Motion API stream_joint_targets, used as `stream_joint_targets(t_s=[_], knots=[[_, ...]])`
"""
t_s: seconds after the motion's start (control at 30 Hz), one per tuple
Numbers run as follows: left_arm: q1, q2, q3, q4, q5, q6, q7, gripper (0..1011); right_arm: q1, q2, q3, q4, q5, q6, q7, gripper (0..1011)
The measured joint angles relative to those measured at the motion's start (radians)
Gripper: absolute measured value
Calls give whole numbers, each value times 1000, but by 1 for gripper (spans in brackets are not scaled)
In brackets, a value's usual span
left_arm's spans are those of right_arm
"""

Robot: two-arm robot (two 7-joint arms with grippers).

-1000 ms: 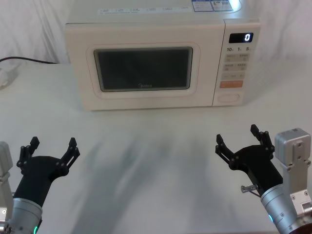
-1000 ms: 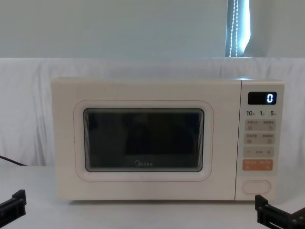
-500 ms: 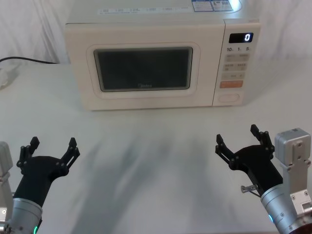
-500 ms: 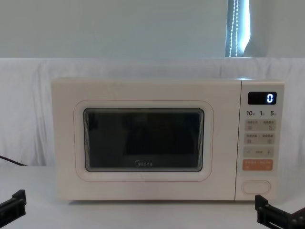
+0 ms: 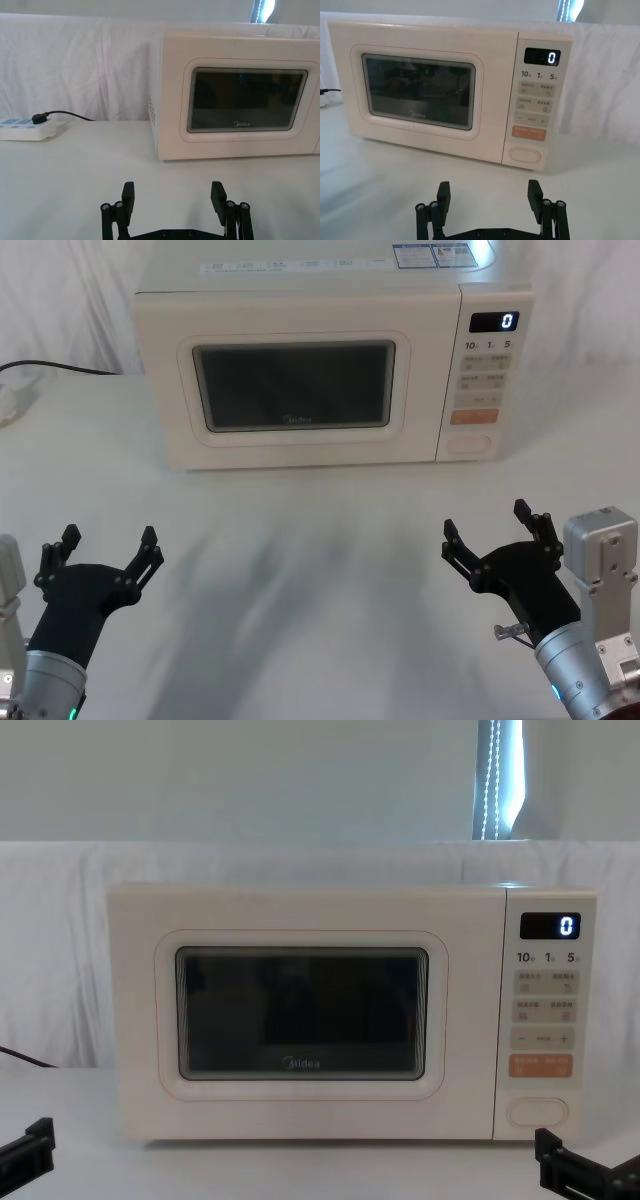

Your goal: Press the button to open the microwave door with one hand; close the microwave door with the other hand.

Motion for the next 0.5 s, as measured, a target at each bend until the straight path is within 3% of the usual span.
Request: stream_joint_targets(t_s=[0.5], knots=[[0, 0, 0, 0, 0, 0, 0, 1001, 0, 0, 0, 0, 0, 0, 0, 1002]])
